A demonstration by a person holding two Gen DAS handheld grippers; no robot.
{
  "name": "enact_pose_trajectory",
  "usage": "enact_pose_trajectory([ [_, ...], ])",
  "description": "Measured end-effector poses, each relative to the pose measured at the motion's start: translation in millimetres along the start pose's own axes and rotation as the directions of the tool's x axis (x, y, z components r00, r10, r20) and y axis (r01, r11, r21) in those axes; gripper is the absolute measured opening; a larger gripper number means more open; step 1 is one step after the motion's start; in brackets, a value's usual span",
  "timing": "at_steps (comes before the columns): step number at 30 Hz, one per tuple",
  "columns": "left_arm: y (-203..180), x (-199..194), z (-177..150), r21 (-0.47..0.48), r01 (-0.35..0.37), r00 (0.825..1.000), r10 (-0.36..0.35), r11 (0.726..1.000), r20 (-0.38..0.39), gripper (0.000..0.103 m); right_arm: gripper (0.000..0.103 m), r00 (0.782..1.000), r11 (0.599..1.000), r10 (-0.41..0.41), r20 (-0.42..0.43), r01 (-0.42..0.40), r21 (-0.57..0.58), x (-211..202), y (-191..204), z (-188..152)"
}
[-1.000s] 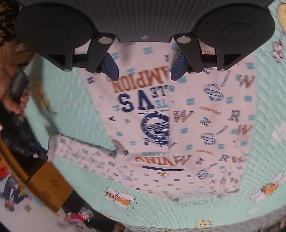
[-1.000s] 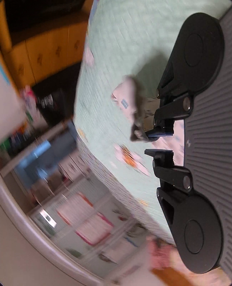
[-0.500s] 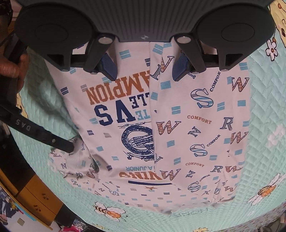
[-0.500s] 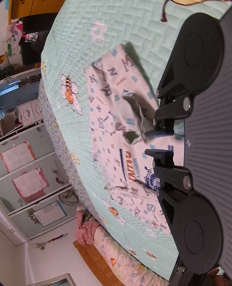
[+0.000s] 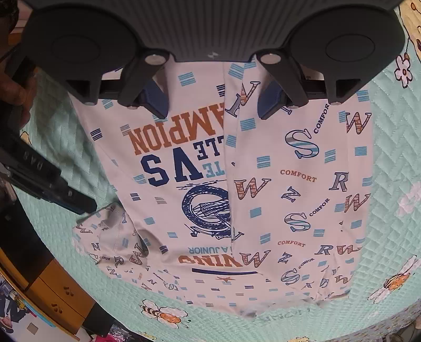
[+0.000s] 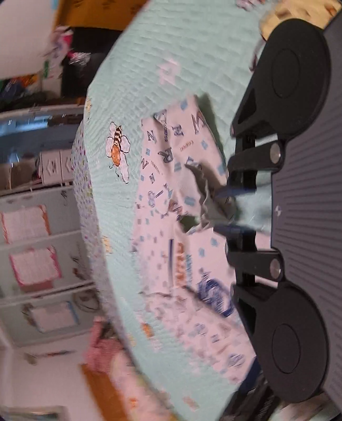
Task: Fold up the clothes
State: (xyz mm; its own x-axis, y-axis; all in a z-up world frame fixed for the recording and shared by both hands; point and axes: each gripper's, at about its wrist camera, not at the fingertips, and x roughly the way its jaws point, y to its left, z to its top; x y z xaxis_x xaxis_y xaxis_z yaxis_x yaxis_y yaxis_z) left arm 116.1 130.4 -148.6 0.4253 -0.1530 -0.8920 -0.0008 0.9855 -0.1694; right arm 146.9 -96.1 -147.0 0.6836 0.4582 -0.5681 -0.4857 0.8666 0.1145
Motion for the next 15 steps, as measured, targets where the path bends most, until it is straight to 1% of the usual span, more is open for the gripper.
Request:
enact_pose_trajectory([
  [3, -2.3, 0.3, -1.1, 0.013, -0.005, 1.000, 0.005, 1.000, 0.001, 0.080, 0.039, 0.999, 0.996, -0.031, -0.007, 0.030, -0.085, -3.0, 5.6, -1.6],
  [5, -2.0, 0.1, -1.2, 0.015, -0.001, 1.000, 0.001, 1.000, 0.002, 0.081, 0.045, 0.999, 0.989, -0.052, -0.011, 0.050, -0.142, -5.0, 9.4, -2.7],
  [6, -0.6, -0.3, -1.1, 0.009, 0.005, 1.000, -0.005, 1.000, 0.003, 0.081, 0.053, 0.998, 0.984, -0.059, -0.011, 0.056, -0.170, -5.5, 11.5, -3.5],
  [7, 1.4, -0.6, -0.9, -0.001, 0.013, 1.000, -0.013, 1.000, 0.004, 0.081, 0.055, 0.998, 0.979, -0.057, -0.009, 0.054, -0.197, -4.8, 14.3, -4.9],
  [12, 7.3, -2.3, 0.3, -0.036, 0.043, 0.999, -0.043, 0.998, 0.005, 0.081, 0.056, 0.999, 0.944, -0.049, 0.001, 0.046, -0.327, -1.0, 27.8, -11.4],
  [15, 7.5, -2.4, 0.2, -0.038, 0.044, 0.999, -0.044, 0.998, 0.005, 0.082, 0.056, 0.998, 0.929, -0.061, 0.025, 0.066, -0.364, 2.6, 32.3, -7.0],
])
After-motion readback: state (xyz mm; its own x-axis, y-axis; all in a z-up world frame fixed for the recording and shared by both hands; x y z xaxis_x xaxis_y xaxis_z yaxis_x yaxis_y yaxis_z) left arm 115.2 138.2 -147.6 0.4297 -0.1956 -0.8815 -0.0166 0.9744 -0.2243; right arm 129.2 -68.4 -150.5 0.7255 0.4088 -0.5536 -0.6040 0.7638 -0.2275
